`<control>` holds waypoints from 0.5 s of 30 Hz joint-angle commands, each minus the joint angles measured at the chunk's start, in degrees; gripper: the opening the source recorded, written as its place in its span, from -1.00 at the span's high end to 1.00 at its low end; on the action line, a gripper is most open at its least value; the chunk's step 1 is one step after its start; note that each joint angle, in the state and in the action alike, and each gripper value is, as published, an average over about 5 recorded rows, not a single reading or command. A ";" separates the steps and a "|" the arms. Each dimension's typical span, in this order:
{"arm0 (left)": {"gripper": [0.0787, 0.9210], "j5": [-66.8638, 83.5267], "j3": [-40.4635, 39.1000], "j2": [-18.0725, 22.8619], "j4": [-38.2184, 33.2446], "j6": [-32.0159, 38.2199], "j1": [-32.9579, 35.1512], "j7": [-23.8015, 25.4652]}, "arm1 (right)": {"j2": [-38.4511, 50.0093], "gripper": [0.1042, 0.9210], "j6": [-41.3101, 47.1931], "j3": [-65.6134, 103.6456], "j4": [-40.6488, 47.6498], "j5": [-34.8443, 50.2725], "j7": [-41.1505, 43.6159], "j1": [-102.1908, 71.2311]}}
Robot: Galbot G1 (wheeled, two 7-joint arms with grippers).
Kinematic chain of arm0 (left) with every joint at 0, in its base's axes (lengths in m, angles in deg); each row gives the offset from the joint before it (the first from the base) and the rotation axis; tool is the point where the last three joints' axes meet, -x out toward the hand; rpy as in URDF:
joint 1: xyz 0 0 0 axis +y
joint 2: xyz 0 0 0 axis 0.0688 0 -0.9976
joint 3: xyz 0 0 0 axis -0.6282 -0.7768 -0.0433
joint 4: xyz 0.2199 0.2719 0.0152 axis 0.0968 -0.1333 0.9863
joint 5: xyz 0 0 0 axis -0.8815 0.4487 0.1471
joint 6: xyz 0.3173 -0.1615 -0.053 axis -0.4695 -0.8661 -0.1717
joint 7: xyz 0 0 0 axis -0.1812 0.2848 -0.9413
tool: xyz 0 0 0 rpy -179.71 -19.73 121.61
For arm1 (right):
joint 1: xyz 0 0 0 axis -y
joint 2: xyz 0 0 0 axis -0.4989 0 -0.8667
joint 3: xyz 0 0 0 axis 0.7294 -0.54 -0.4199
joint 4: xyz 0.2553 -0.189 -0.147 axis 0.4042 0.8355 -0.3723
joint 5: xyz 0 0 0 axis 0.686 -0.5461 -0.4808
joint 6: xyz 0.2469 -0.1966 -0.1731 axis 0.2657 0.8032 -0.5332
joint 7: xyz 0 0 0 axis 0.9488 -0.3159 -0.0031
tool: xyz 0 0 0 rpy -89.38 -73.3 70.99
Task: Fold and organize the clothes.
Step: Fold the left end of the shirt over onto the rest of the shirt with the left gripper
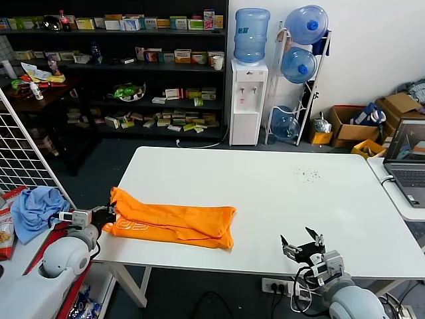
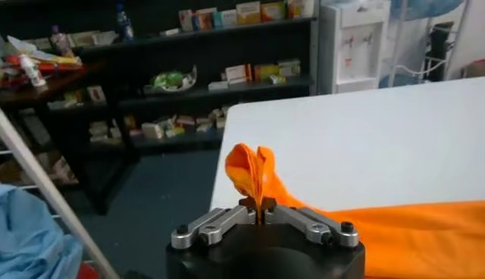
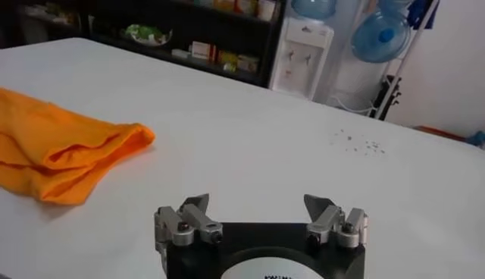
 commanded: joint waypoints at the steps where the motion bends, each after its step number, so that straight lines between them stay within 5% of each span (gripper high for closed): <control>1: 0.92 1.19 -6.39 6.08 -12.56 -0.45 2.93 -4.50 | -0.82 -0.76 -1.44 -0.07 0.94 -1.14 -0.12 0.19; 15: 0.92 3.19 -18.96 18.12 -11.78 -1.23 -2.91 -11.31 | -1.55 -0.76 0.10 -0.62 2.12 0.86 -0.49 1.96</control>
